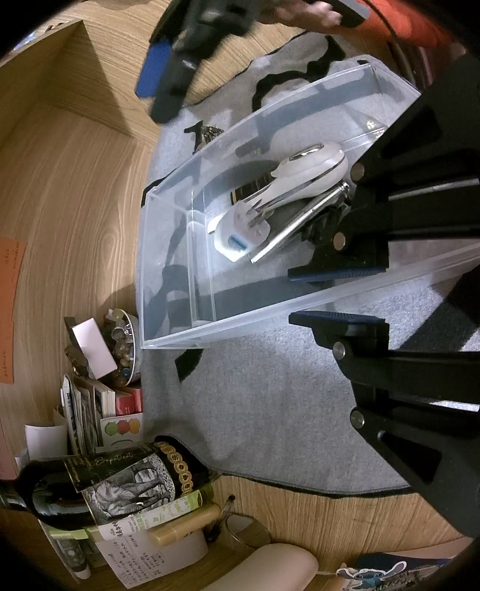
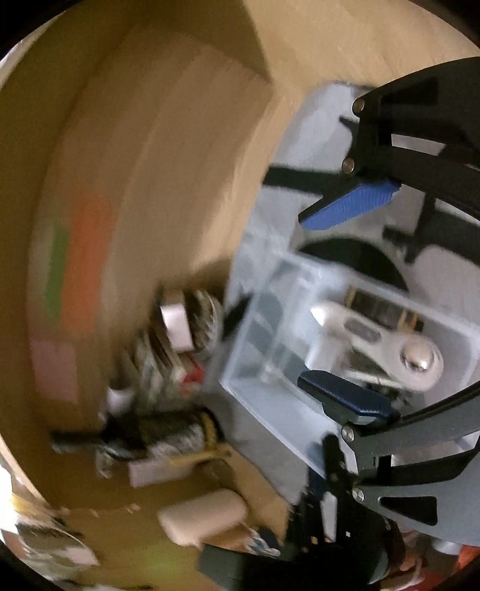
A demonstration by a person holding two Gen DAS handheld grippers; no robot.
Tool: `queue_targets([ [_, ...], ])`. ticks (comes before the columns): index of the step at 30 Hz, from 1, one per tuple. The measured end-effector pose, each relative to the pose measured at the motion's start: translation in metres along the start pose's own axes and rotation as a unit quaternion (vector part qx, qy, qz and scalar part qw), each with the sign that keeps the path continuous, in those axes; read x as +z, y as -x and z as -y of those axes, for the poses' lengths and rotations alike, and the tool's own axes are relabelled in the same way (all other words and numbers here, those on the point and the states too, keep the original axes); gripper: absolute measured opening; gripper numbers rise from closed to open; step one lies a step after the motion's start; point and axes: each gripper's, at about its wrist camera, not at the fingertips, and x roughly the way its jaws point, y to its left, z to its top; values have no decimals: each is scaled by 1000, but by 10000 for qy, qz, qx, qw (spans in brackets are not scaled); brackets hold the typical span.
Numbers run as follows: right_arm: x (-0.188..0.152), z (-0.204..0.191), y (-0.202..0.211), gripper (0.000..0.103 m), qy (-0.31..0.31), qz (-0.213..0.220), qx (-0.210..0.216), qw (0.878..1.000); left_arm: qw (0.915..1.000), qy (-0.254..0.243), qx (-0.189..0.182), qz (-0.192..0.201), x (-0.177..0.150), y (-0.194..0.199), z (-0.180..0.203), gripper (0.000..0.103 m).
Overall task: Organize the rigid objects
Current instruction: 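Carry the white plug adapter into the clear box and release it, then grasp the round metal key fob with the right gripper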
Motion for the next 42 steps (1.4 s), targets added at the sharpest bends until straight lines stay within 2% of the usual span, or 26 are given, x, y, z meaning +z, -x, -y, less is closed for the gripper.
queue_targets([
  [6,3,50,10,84,-634,173,-455,9968,10000,3,-2,0,0,0,0,15],
  [10,-5,89,6,84,-1104,51,-749,9910,10000,-1,0,-1,0,0,0,15],
  [16,-28,130,-17,84,-1609,-354,-1061,9806,10000,2,-1,0,0,0,0,15],
  [23,-61,142,-55,81,-1783,-909,-1014,9745,10000,0,1,0,0,0,0,16],
  [27,-71,142,-71,63,-1808,-1145,-894,9727,10000,0,3,0,0,0,0,15],
  [29,-74,143,-77,59,-1846,-1237,-847,9713,10000,-2,2,0,0,0,0,15],
  [31,-76,144,-81,55,-1866,-1275,-867,9703,10000,-1,3,-2,0,0,0,15],
  [38,-76,143,-85,24,-1806,-1278,-710,9726,10000,0,2,1,0,0,0,15],
  [42,-73,139,-77,24,-1723,-1216,-727,9748,10000,-3,4,2,0,0,1,15],
])
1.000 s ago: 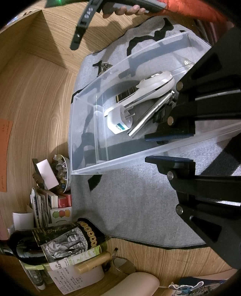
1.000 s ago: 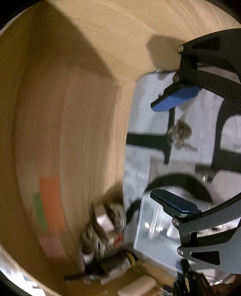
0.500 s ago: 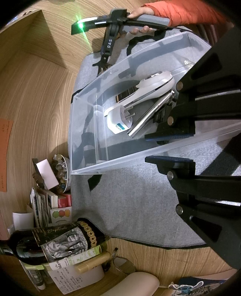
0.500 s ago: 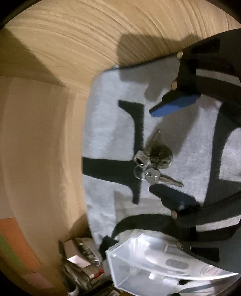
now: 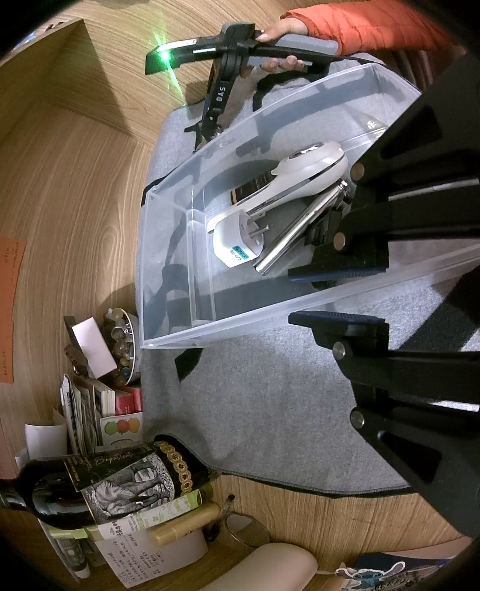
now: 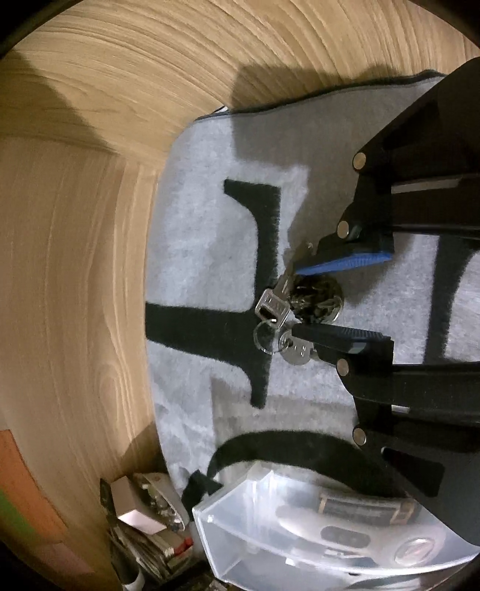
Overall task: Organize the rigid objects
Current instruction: 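Grasp the round metal key fob with the right gripper, then carry the key fob into the clear box and release it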
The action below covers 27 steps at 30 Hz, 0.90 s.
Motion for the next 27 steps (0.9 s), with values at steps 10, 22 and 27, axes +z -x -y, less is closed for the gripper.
queue_targets([
  [10,6,-16,43,24,212,508,131,9984,10000,4,2,1,0,0,0,15],
  [22,12,-68,97,24,743,1202,671,9877,10000,-3,6,1,0,0,0,15],
  [27,6,-97,106,24,1100,1294,920,9812,10000,6,0,1,0,0,0,15],
])
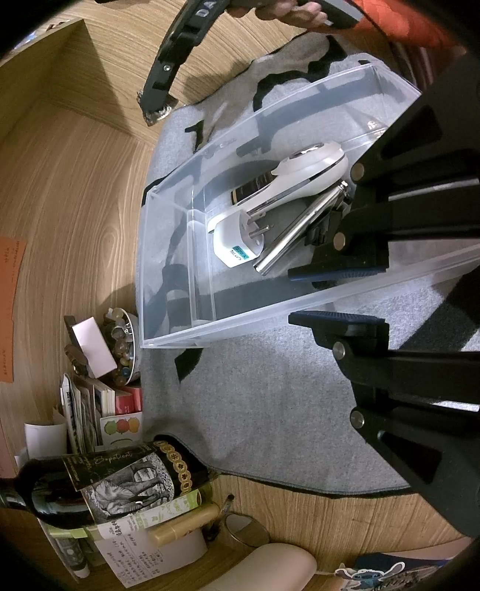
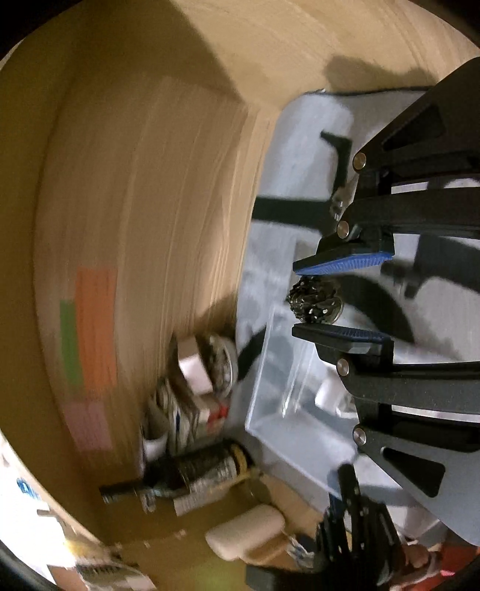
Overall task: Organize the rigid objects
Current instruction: 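Carry the key fob into the clear box and release it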
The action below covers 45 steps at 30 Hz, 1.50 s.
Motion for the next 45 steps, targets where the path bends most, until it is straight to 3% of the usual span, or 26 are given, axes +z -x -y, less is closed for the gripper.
queue_targets([
  [14,-22,-54,-24,24,592,-514,593,9952,10000,-10,4,5,0,0,-1,15],
  [28,-36,-77,-49,24,1004,-1128,710,9860,10000,-8,7,9,0,0,-1,15],
  [38,-35,-81,-54,24,1042,-1306,704,9834,10000,-12,9,10,0,1,-1,15],
  [40,-33,-80,-51,27,1009,-1249,710,9845,10000,-14,11,10,0,1,-1,15],
  [45,-28,-75,-41,46,934,-1012,641,9884,10000,-7,8,13,-1,0,-1,15],
])
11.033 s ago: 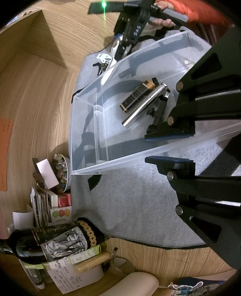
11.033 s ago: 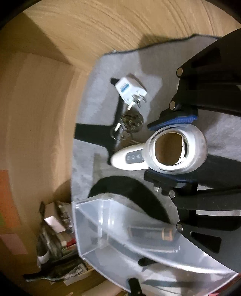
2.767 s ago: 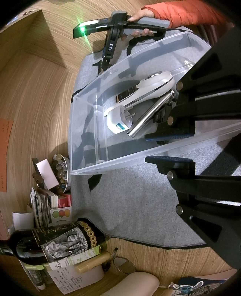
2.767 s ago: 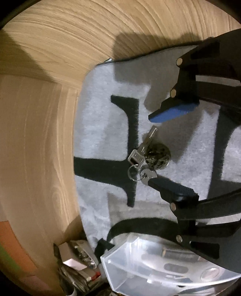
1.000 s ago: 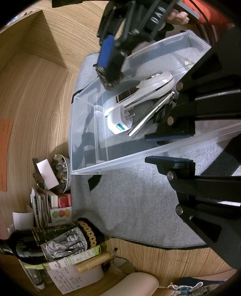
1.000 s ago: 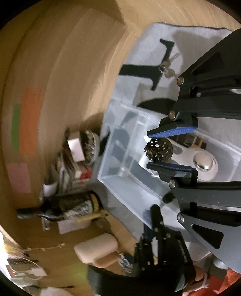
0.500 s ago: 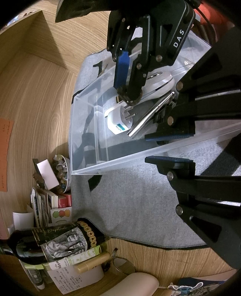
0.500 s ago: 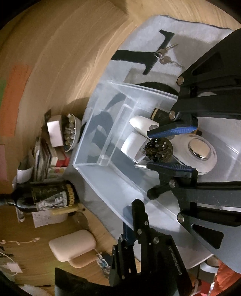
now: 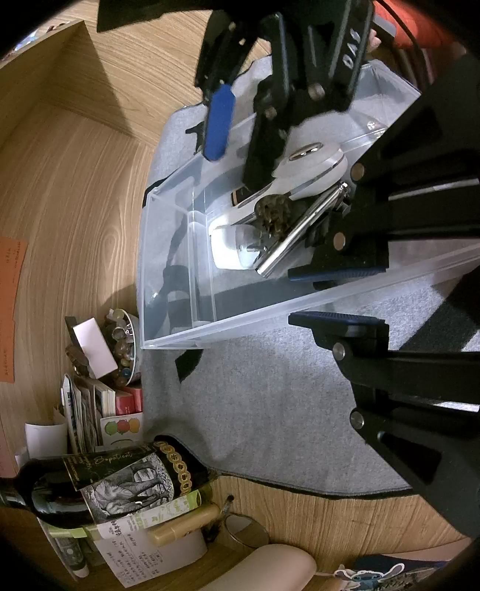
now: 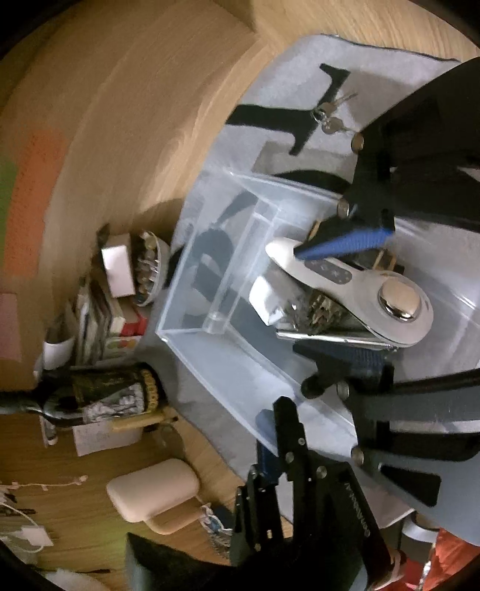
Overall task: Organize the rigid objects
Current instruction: 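Carry the key fob into the clear box and release it, then grasp the silver key ring with the right gripper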
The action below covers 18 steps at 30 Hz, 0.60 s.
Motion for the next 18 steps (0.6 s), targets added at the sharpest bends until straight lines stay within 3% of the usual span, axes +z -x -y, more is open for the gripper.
queue_targets([
  [4,4,7,13,50,-50,244,-180,9995,10000,-1,0,1,0,0,0,15],
  [6,6,14,21,61,-137,398,-273,9987,10000,0,-1,0,0,0,0,15],
  [10,10,33,36,63,-424,674,-496,9956,10000,5,-2,-3,0,0,0,15],
  [13,13,56,45,74,-772,854,-723,9907,10000,6,-3,-2,0,0,0,15],
  [18,14,94,52,75,-1282,1025,-1002,9813,10000,2,12,-6,0,-1,2,15],
])
